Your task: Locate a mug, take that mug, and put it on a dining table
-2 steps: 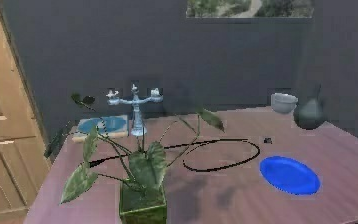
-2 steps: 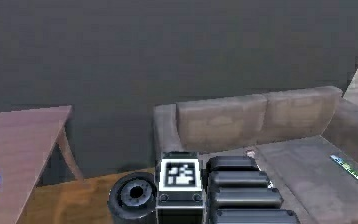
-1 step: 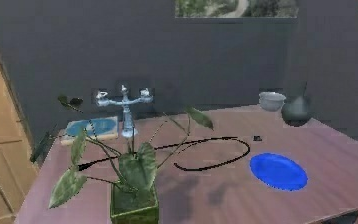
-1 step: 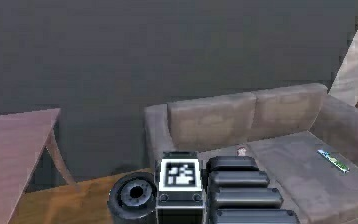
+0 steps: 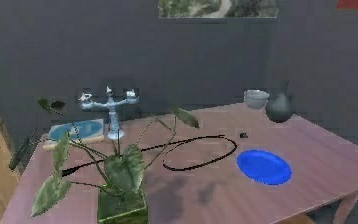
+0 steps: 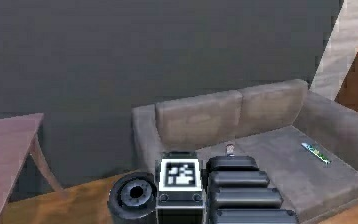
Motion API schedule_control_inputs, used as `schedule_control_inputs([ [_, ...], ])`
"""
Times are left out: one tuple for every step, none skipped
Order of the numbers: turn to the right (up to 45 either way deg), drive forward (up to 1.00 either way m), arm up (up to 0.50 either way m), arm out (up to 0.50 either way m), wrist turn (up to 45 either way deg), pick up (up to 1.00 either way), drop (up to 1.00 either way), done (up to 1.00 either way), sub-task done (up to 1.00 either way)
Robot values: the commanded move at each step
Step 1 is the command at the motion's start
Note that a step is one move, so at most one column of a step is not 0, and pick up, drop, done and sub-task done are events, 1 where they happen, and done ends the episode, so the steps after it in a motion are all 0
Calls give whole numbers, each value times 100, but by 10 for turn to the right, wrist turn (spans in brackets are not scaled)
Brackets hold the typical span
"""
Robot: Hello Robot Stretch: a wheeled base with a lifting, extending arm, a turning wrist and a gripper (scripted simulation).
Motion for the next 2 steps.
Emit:
schedule_control_inputs([
  [-390, 0, 0, 0, 0, 0, 0, 0, 0],
  [0, 10, 0, 0, 0, 0, 0, 0, 0],
])
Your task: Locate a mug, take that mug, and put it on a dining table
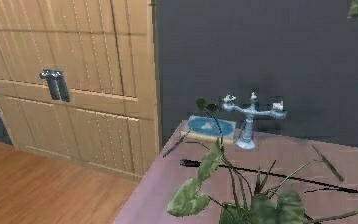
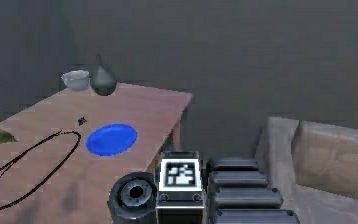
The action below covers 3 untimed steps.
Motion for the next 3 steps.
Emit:
schedule_control_inputs([
  [450, 0, 0, 0, 0, 0, 0, 0, 0],
  [300, 0, 0, 0, 0, 0, 0, 0, 0],
  [-450, 0, 0, 0, 0, 0, 0, 0, 0],
])
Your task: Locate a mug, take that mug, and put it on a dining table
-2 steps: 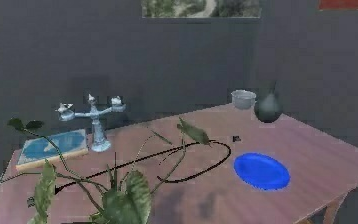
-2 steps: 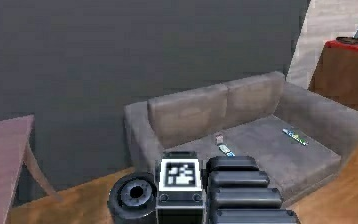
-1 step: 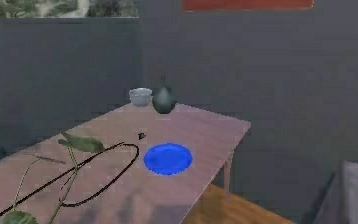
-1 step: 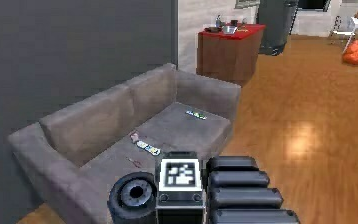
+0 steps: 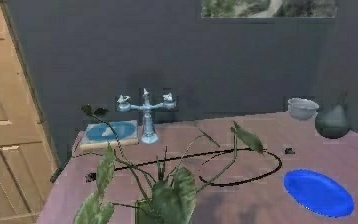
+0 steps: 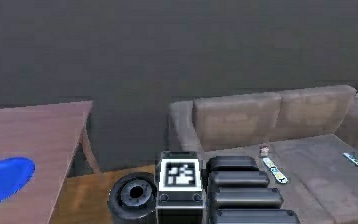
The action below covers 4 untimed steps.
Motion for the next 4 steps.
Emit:
schedule_control_inputs([
  [-300, 0, 0, 0, 0, 0, 0, 0, 0],
  [450, 0, 0, 0, 0, 0, 0, 0, 0],
  [300, 0, 0, 0, 0, 0, 0, 0, 0],
  [-450, 0, 0, 0, 0, 0, 0, 0, 0],
])
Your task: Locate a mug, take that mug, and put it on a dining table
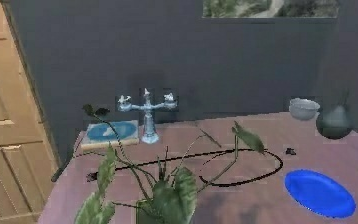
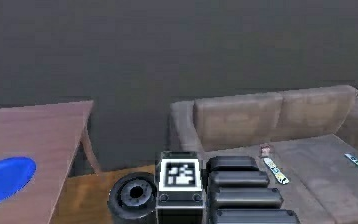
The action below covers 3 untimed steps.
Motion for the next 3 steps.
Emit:
schedule_control_inputs([
  [-270, 0, 0, 0, 0, 0, 0, 0, 0],
  [450, 0, 0, 0, 0, 0, 0, 0, 0],
  [150, 0, 0, 0, 0, 0, 0, 0, 0],
])
